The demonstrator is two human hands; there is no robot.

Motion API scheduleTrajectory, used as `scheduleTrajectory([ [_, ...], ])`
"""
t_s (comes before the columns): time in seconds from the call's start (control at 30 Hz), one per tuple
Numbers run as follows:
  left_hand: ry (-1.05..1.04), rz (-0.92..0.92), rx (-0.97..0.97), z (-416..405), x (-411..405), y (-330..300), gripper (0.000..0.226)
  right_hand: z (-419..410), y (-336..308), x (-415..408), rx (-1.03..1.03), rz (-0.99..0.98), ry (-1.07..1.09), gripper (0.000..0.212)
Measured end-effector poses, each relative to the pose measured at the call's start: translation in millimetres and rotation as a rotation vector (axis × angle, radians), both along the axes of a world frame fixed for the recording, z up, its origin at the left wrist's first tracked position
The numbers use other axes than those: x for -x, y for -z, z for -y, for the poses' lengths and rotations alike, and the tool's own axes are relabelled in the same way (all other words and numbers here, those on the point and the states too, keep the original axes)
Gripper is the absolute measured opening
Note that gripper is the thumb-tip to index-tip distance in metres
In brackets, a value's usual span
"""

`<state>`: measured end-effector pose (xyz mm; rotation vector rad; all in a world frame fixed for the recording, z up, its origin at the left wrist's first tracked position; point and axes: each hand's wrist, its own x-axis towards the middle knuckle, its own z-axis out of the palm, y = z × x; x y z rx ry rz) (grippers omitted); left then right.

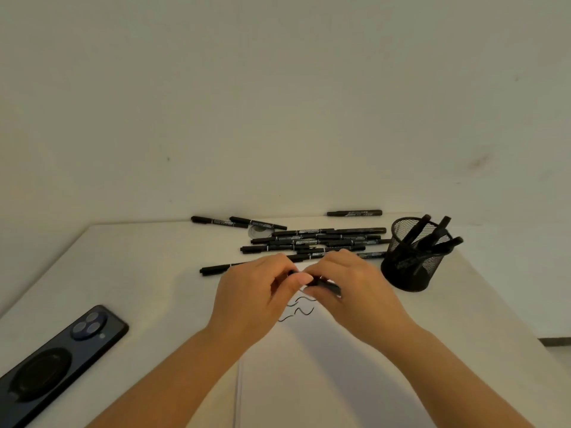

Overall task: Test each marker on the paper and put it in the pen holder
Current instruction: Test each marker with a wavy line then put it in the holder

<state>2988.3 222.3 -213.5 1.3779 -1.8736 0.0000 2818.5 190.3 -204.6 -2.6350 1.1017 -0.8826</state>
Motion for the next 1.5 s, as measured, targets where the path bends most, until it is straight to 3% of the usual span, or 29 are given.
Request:
scheduleTrajectory([
  [0.13,0.019,0.126,-0.11,39,15,-10,0.051,22,-17,36,0.012,0.174,0.205,0.014],
  [0.23,-0.037,0.363,-0.258,89,25,-9,0.035,37,-29,64,-0.031,0.405,0.369,0.016],
  [0.33,-0.065,0.442,-0.311,140,32,-7,0.026,49,-39,84,-0.021,0.601,0.423,0.025],
  [0.43,-0.074,0.477,-0.37,184,39,-9,0.025,60,-41,98,-0.033,0.669,0.454,0.03],
  [0.63,-0.081,0.557,-0.482,240,54,6,0.032,75,-24,112,-0.115,0.675,0.484,0.039],
  [0.83,-0.066,0.577,-0.517,265,72,32,0.034,86,-6,114,-0.131,0.494,0.52,0.049],
  [1.0,-0.103,0.588,-0.436,270,82,46,0.03,88,4,110,-0.033,0.324,0.528,0.031],
  [1.17,-0.146,0.61,-0.481,274,78,41,0.027,90,-1,103,-0.009,0.259,0.562,0.023],
  [1.4,-0.148,0.546,-0.444,263,68,33,0.029,90,-4,104,0.022,0.203,0.57,0.021],
  [1.5,-0.125,0.478,-0.402,244,63,17,0.03,86,-12,101,0.144,0.175,0.58,0.021],
])
